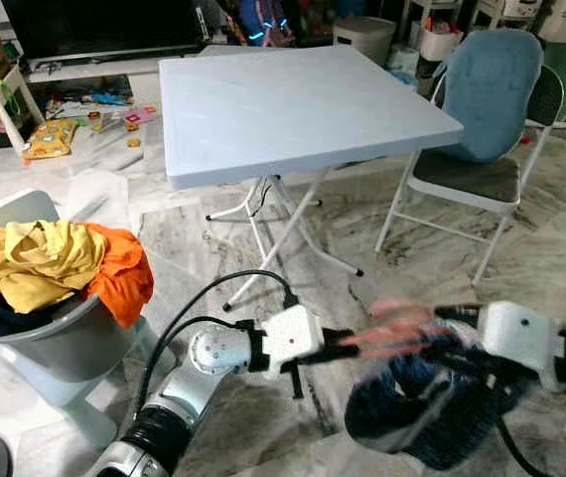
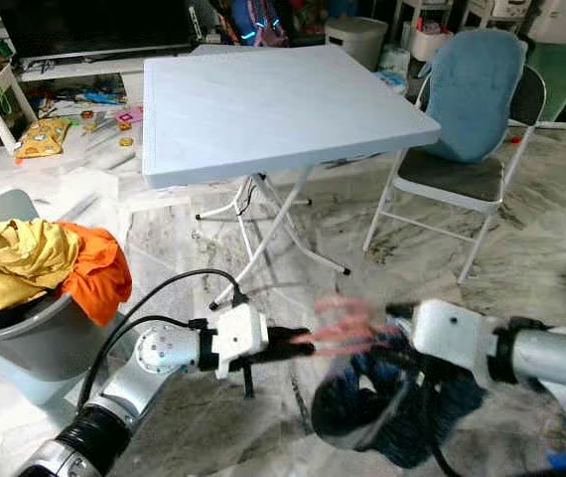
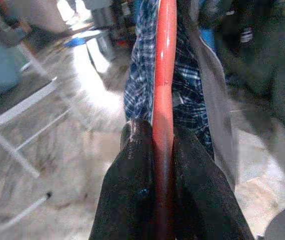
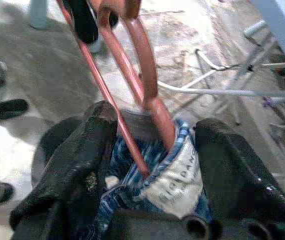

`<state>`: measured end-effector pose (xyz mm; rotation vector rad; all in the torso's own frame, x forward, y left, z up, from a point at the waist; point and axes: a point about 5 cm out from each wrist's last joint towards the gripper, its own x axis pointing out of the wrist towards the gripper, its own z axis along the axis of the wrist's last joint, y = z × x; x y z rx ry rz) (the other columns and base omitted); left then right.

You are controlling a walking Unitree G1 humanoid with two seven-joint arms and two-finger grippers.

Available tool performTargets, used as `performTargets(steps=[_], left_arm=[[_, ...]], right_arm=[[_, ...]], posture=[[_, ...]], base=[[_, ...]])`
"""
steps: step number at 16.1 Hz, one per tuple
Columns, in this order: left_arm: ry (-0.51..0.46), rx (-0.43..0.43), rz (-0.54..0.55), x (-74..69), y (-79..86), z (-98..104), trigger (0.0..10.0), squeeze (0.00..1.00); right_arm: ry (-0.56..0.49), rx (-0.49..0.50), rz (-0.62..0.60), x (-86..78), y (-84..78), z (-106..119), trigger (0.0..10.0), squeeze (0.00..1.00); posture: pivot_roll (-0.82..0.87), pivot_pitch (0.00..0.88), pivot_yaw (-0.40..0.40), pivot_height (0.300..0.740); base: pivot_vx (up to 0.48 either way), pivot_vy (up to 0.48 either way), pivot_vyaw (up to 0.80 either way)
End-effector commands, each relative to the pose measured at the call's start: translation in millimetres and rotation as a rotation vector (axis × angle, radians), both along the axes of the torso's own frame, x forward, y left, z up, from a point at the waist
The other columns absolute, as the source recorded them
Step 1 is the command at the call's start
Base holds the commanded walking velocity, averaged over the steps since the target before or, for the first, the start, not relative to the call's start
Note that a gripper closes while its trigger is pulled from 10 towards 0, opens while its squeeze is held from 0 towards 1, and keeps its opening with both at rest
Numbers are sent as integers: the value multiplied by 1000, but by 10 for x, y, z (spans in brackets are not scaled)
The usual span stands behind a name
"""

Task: Hang hanger

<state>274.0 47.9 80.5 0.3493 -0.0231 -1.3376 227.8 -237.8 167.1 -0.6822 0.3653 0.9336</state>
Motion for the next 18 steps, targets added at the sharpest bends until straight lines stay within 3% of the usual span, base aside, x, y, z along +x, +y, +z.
performTargets(steps=[1, 4, 7, 10, 14, 15, 16, 17, 18], left_arm=[[-4, -13, 92, 107, 54, 51, 0, 0], [22, -20, 159, 146, 66, 32, 0, 0], [21, -24, 174, 151, 51, 33, 0, 0], [23, -60, 235, 204, 33, 75, 0, 0], [107, -124, 295, 265, 0, 103, 0, 0], [105, -133, 296, 276, -8, 126, 0, 0], [104, -143, 293, 280, -17, 146, 0, 0], [104, -150, 287, 277, -24, 158, 0, 0], [107, -159, 284, 275, -32, 171, 0, 0]], right_arm=[[-36, -30, -23, 53, -17, -23, 10000, 1000], [-126, -17, -92, 174, -22, 0, 10000, 1000], [-150, -13, -109, 191, -5, -50, 10000, 1000], [-206, 15, -301, 271, -105, -81, 10000, 1000], [-230, 147, -538, 334, 27, -254, 10000, 1000], [-209, 204, -619, 337, 133, -369, 10000, 933], [-180, 241, -670, 333, 207, -457, 10000, 608], [-158, 254, -695, 328, 259, -518, 10000, 145], [-128, 278, -718, 328, 325, -588, 10000, 0]], posture=[[-33, 0, -34, 740], [-32, 0, -34, 740], [-33, 0, -30, 740], [-37, 0, -29, 740], [-40, 0, -30, 740], [-37, 0, -28, 740], [-37, 0, -28, 740], [-34, 0, -26, 740], [-33, 0, -25, 740]], base=[[0, 0, 0], [0, 0, 0], [0, 0, 0], [0, 0, 0], [0, 0, 0], [0, 0, 0], [0, 0, 0], [0, 0, 0], [0, 0, 0]])
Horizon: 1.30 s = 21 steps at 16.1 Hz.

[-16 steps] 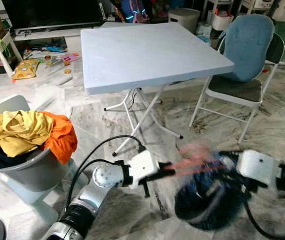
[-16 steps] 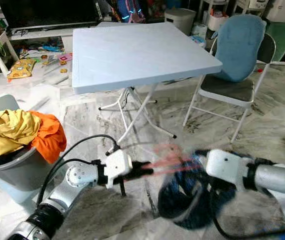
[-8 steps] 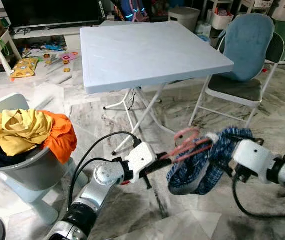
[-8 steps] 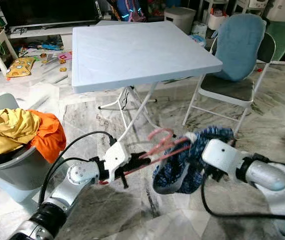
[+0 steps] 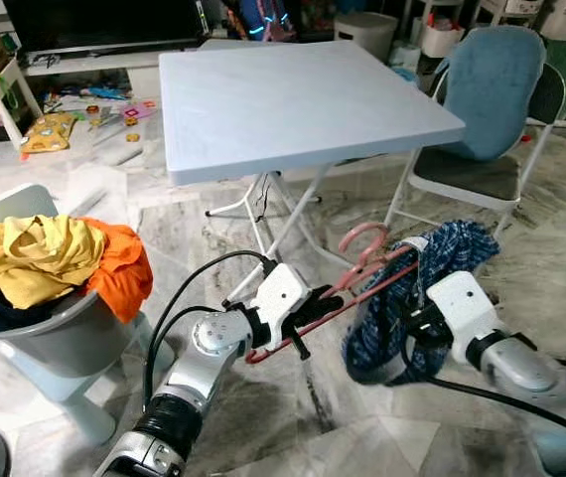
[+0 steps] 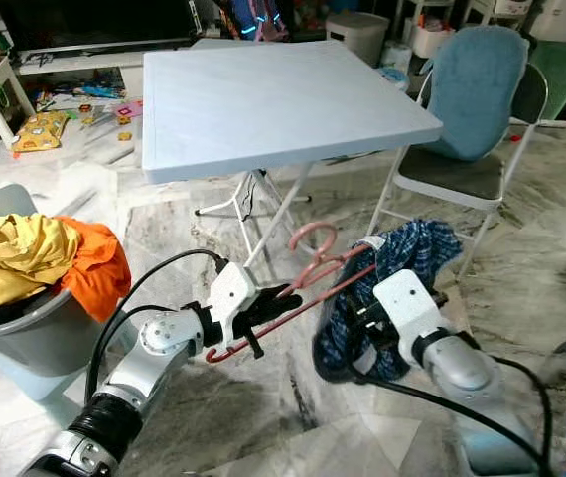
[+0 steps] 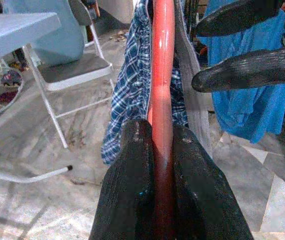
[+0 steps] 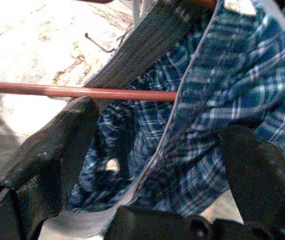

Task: Hang hanger

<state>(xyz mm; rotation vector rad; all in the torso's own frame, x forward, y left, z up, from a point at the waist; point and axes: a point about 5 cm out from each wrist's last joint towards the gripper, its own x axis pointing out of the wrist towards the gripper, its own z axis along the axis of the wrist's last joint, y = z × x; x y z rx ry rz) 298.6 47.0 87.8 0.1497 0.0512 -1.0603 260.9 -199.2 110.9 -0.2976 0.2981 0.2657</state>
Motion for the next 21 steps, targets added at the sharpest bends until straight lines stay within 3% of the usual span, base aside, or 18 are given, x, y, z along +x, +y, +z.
performTargets(steps=[1, 2, 3, 4, 5, 7, 9, 10, 12, 16, 18, 21], left_arm=[[-32, -33, -14, 23, -39, 110, 0, 0], [-33, -37, -19, 18, -49, 116, 0, 0], [-33, -39, -21, 14, -55, 121, 0, 0], [-35, -39, -27, 7, -59, 128, 0, 0], [-34, -41, -28, 3, -55, 133, 0, 0], [-32, -51, -36, -12, -49, 149, 0, 0], [-29, -62, -55, -39, -58, 167, 0, 0], [-21, -72, -60, -51, -60, 177, 0, 0], [-18, -78, -68, -61, -63, 184, 0, 0], [-13, -71, -69, -82, -47, 175, 0, 0], [-19, -37, -49, -58, -9, 157, 0, 0], [-28, 5, -30, -27, 24, 137, 0, 0]], right_arm=[[34, 45, -42, 17, 12, -78, 10000, 0], [38, 47, -59, 35, 17, -97, 10000, 0], [33, 23, -88, 59, -14, -115, 9255, 0], [19, 10, -147, 98, -82, -120, 1725, 0], [16, -3, -219, 146, -170, -135, 0, 0], [3, 5, -268, 219, -195, -138, 1059, 0], [-16, 1, -298, 306, -185, -142, 1020, 0], [-17, 12, -297, 349, -155, -144, 0, 0], [-33, 12, -318, 383, -166, -141, 0, 0], [-65, 11, -387, 384, -344, -108, 0, 0], [-94, 17, -461, 336, -550, -53, 0, 0], [-118, 24, -514, 282, -684, 4, 0, 0]], posture=[[-29, 0, -26, 740], [-30, 0, -26, 740], [-28, 0, -27, 740], [-25, 0, -30, 740], [-22, 0, -32, 740], [-19, 0, -33, 740], [-13, 0, -35, 740], [-11, 0, -36, 740], [-10, 0, -41, 740], [-12, 0, -44, 740], [-13, 0, -40, 740], [-18, 0, -34, 740]], base=[[0, 0, 0], [0, 0, 0], [0, 0, 0], [0, 0, 0], [0, 0, 0], [0, 0, 0], [0, 0, 0], [0, 0, 0], [0, 0, 0], [0, 0, 0], [0, 0, 0], [0, 0, 0]])
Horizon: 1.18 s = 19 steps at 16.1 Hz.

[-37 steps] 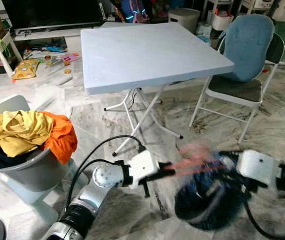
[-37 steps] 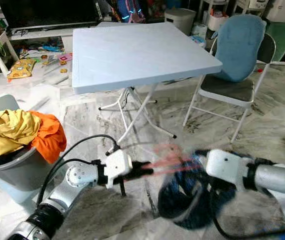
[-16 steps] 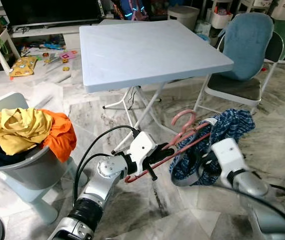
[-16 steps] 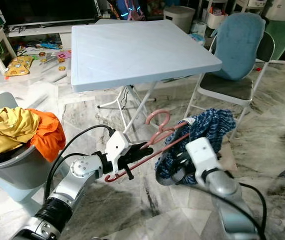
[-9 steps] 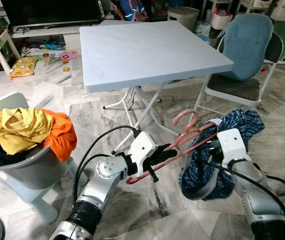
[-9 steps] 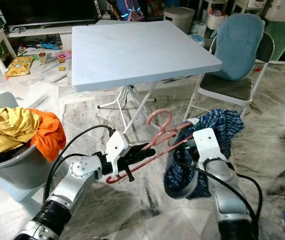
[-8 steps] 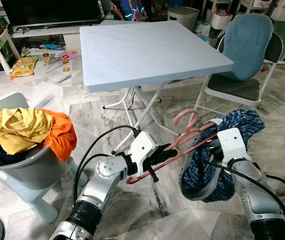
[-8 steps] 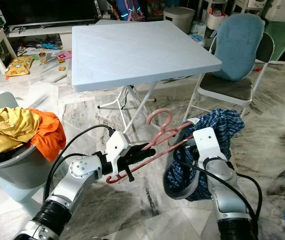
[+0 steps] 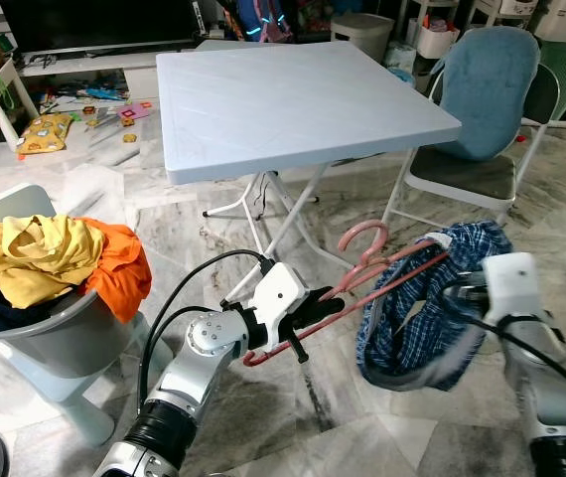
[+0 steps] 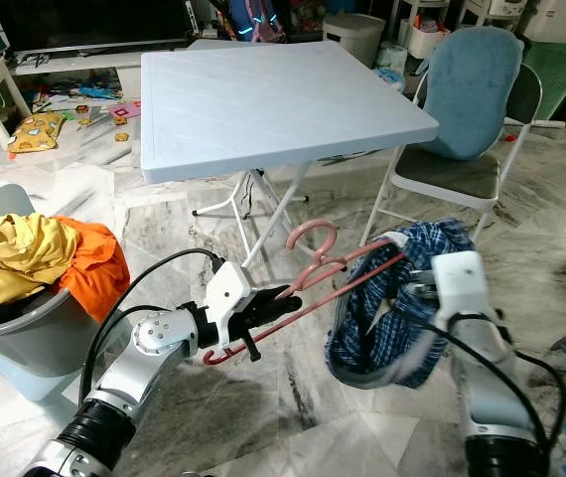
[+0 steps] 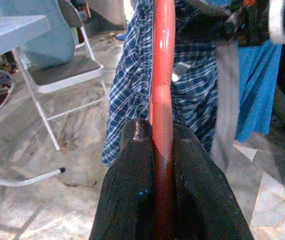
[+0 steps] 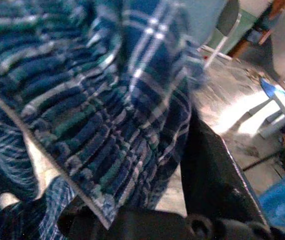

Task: Hang hanger

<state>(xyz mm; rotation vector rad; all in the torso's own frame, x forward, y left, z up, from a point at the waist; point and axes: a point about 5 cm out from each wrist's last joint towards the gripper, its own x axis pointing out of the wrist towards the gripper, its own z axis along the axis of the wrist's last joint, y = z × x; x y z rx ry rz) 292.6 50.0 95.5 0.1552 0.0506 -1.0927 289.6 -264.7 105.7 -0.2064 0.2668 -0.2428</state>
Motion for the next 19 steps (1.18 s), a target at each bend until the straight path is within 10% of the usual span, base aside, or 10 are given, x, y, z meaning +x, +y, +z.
performTargets(steps=[1, 10, 19], left_arm=[[-31, 28, 6, 39, 4, 35, 0, 0], [-68, 122, -178, -199, 79, -69, 0, 0], [-57, -52, -222, -314, 138, 92, 0, 0]], right_arm=[[-51, -7, -48, -26, -97, 123, 0, 0], [-246, 28, -246, 287, -232, 624, 0, 0], [-83, 36, -575, -61, -706, 139, 0, 0]], posture=[[-19, 0, -33, 740], [-6, 0, -38, 740], [6, 0, -47, 740]], base=[[0, 0, 0], [0, 0, 0], [0, 0, 0]])
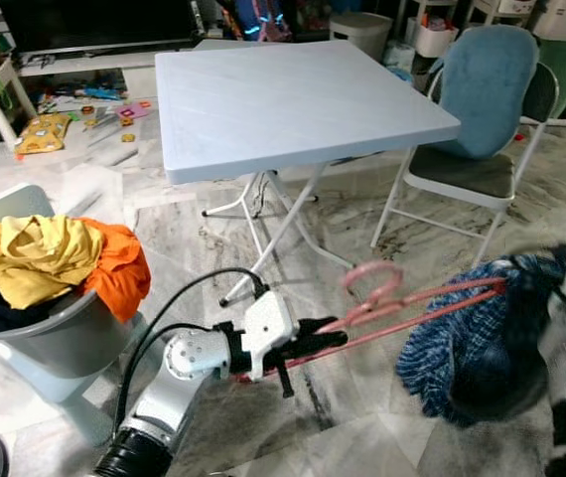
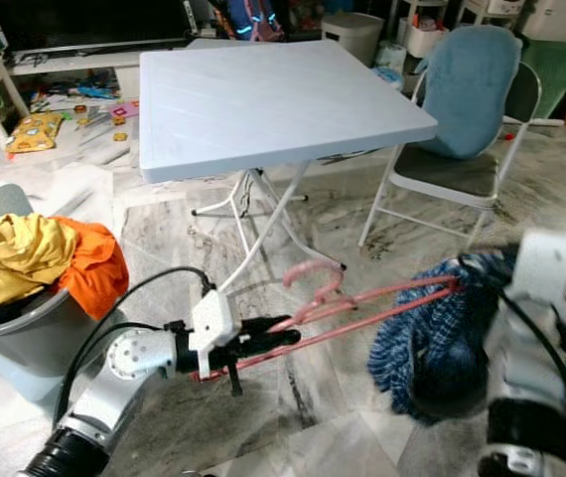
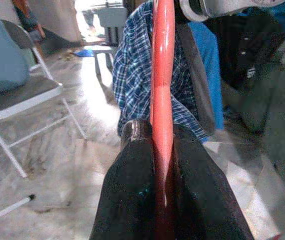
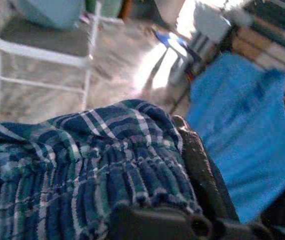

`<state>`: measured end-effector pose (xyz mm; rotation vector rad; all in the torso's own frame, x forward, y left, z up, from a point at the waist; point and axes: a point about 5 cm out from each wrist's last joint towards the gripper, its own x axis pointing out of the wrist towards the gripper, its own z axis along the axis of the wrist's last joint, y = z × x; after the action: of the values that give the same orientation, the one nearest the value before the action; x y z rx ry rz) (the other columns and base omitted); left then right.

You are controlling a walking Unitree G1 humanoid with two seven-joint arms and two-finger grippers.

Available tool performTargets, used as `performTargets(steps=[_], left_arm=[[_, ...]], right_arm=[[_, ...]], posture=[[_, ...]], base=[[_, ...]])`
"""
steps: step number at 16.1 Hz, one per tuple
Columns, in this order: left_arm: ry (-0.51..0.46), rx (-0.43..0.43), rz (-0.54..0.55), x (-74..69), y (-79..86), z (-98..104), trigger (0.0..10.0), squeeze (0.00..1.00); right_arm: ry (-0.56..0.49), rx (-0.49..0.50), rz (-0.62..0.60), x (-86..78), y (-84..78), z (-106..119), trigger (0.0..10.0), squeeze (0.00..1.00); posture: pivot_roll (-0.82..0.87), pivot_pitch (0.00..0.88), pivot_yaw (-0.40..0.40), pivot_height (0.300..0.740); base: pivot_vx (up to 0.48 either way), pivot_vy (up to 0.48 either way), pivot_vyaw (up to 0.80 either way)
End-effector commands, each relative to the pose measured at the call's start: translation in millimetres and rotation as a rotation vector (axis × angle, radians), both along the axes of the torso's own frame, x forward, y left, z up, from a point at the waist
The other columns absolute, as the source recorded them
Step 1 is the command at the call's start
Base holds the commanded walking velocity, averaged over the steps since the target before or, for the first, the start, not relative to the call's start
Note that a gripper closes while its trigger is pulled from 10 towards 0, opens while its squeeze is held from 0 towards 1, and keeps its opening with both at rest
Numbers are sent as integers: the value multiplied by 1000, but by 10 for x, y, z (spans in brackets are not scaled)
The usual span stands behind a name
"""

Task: Hang hanger

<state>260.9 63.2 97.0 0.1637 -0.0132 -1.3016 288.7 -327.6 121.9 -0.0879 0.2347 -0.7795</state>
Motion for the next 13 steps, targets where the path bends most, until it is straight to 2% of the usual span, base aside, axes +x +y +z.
performTargets(steps=[1, 2, 5, 6, 8, 9, 10, 11, 13], left_arm=[[-4, -19, -18, -2, 8, 61, 0, 0], [-24, 87, -39, -11, 24, -46, 0, 0], [-6, 178, -45, -2, 29, -152, 0, 0], [44, 252, -33, 4, 54, -242, 0, 0], [106, 276, -25, 4, 82, -289, 0, 0], [135, 296, -14, 13, 94, -312, 0, 0], [156, 331, 8, 31, 110, -357, 0, 0], [190, 346, 49, 59, 118, -387, 0, 0], [241, 373, 86, 90, 125, -415, 0, 0]], right_arm=[[7, 13, -43, -69, -87, -43, 0, 0], [-18, 45, -15, -68, -51, -53, 0, 0], [-68, 48, 47, 14, 69, 36, 0, 0], [-96, 59, 57, 33, 91, 66, 0, 0], [-187, 108, 64, 81, 116, 190, 0, 0], [-210, 102, 74, 117, 148, 280, 0, 0], [-273, 160, 83, 171, 209, 410, 0, 0], [-306, 164, 105, 210, 259, 551, 0, 0], [-372, 239, 163, 271, 391, 753, 0, 0]], posture=[[6, 0, -46, 740], [4, 0, -41, 740], [-4, 0, -32, 740], [-2, 0, -31, 740], [-7, 0, -27, 740], [-6, 0, -25, 740], [-6, 0, -24, 740], [-6, 0, -24, 740], [-12, 0, -24, 740]], base=[[0, 0, 0], [0, 0, 0], [0, 0, 0], [0, 0, 0], [0, 0, 0], [0, 0, 0], [0, 0, 0], [0, 0, 0], [0, 0, 0]])
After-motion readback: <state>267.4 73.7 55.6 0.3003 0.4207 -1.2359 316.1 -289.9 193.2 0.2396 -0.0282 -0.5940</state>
